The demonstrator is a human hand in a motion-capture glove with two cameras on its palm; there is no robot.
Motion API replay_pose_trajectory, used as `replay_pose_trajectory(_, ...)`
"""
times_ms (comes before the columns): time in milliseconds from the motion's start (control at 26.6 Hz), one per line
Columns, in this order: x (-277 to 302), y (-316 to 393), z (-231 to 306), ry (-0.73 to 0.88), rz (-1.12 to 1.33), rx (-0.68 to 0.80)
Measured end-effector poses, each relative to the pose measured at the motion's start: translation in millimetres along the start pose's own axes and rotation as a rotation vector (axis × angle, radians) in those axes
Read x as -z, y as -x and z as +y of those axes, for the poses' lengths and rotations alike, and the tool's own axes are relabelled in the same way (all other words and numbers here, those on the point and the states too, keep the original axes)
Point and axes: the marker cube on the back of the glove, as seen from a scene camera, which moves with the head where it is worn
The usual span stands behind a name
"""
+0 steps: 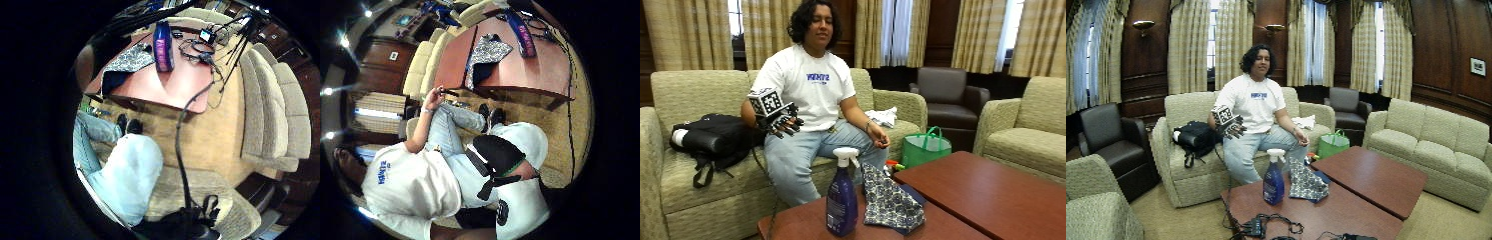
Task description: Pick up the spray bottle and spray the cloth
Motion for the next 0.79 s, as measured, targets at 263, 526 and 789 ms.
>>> replay_pose_trajectory(263, -0.9, 2.1, -3.9, -0.021, 0.005, -0.005)
replay_pose_trajectory(526, -4.9, -5.4, -13.7, -0.002, -0.029, -0.042)
replay_pose_trajectory(789, -12.0, -20.0, -44.9, -0.009, -0.152, -0.069)
